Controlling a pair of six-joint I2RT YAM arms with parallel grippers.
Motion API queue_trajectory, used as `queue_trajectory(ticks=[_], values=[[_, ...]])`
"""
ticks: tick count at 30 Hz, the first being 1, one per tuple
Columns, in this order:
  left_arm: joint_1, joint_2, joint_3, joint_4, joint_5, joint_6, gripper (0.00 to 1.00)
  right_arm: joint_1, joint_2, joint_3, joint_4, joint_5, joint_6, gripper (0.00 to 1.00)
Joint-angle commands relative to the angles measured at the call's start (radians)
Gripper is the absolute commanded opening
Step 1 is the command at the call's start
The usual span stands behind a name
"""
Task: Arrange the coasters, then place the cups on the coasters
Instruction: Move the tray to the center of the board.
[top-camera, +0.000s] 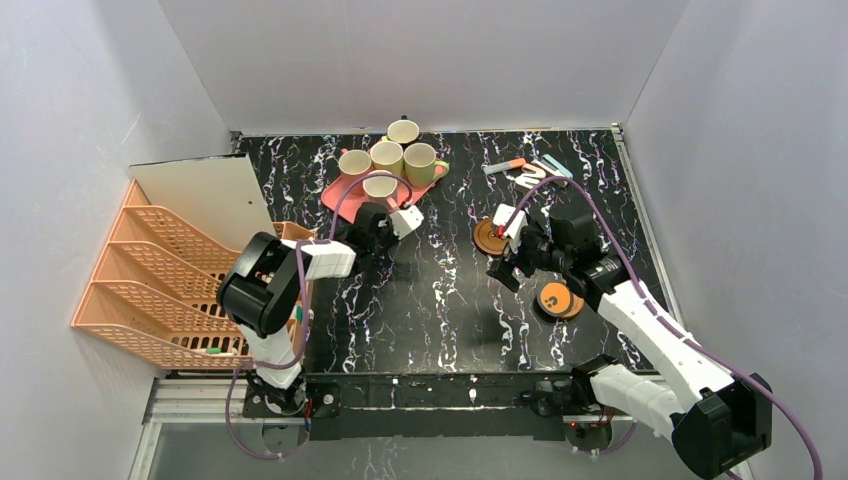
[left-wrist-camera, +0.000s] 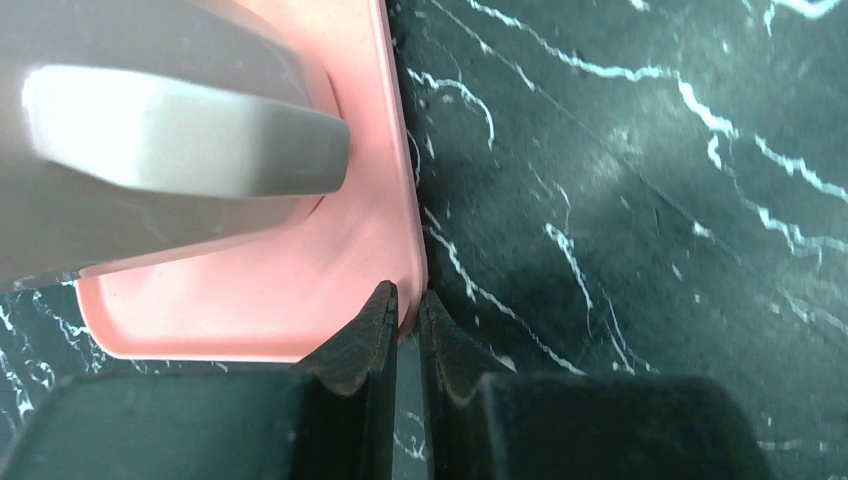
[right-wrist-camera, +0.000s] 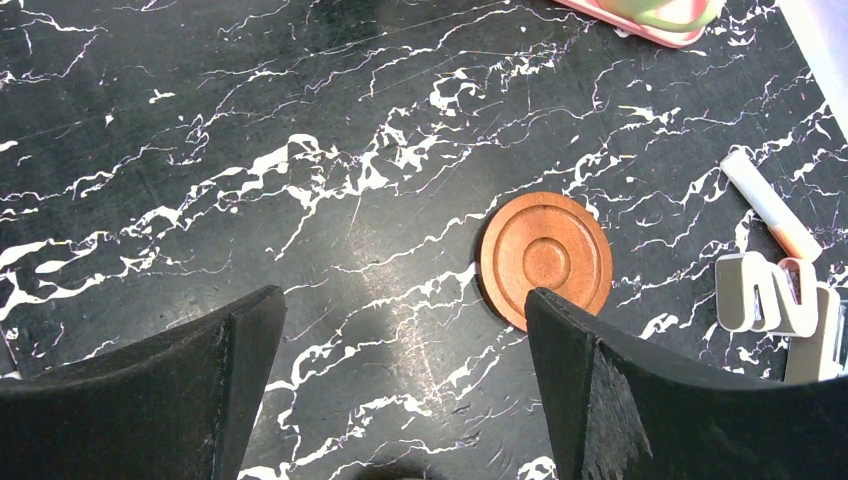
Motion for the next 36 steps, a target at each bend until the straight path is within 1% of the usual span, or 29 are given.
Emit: queue_trajectory(ticks=[1, 8, 12, 17, 23, 27, 29, 30, 31, 33, 36], values=[[0.013, -0.041, -0.088, -0.155, -0.044, 0.05, 0.0, 0.005, -0.013, -0.006, 0.003, -0.013, -0.013, 0.99], [0.049, -0.018, -0.1, -0.104, -0.164, 0.025, 0.0, 0.005, -0.015, -0.006, 0.002, -0.015, -0.012, 0.99], [0.055, -0.006, -0.103, -0.063, -0.232, -0.002, 0.04, 0.004, -0.016, -0.006, 0.001, -0.014, -0.012, 0.99], [0.055, 0.002, -0.12, 0.003, -0.337, -0.043, 0.05, 0.005, -0.015, -0.006, 0.001, -0.017, -0.011, 0.99], [0.06, 0.028, -0.135, 0.107, -0.448, -0.06, 0.14, 0.004, -0.011, -0.006, 0.001, -0.019, -0.012, 0.99], [0.076, 0.063, -0.106, 0.122, -0.505, -0.088, 0.17, 0.004, -0.003, -0.005, 0.003, -0.017, -0.01, 0.99], [0.08, 0.06, -0.104, 0.123, -0.491, -0.093, 0.23, 0.005, -0.003, -0.004, 0.011, -0.009, -0.002, 0.99], [0.079, 0.049, -0.111, 0.126, -0.469, -0.093, 0.29, 0.005, -0.003, -0.004, 0.017, -0.002, 0.004, 0.99], [0.08, 0.038, -0.12, 0.128, -0.453, -0.095, 0.39, 0.006, -0.005, -0.004, 0.021, 0.004, 0.009, 0.99], [0.081, 0.028, -0.12, 0.129, -0.458, -0.108, 0.52, 0.005, -0.007, -0.003, 0.035, 0.017, 0.02, 0.99], [0.082, 0.042, -0.089, 0.12, -0.505, -0.121, 0.66, 0.006, -0.006, -0.001, 0.048, 0.039, 0.03, 0.99]])
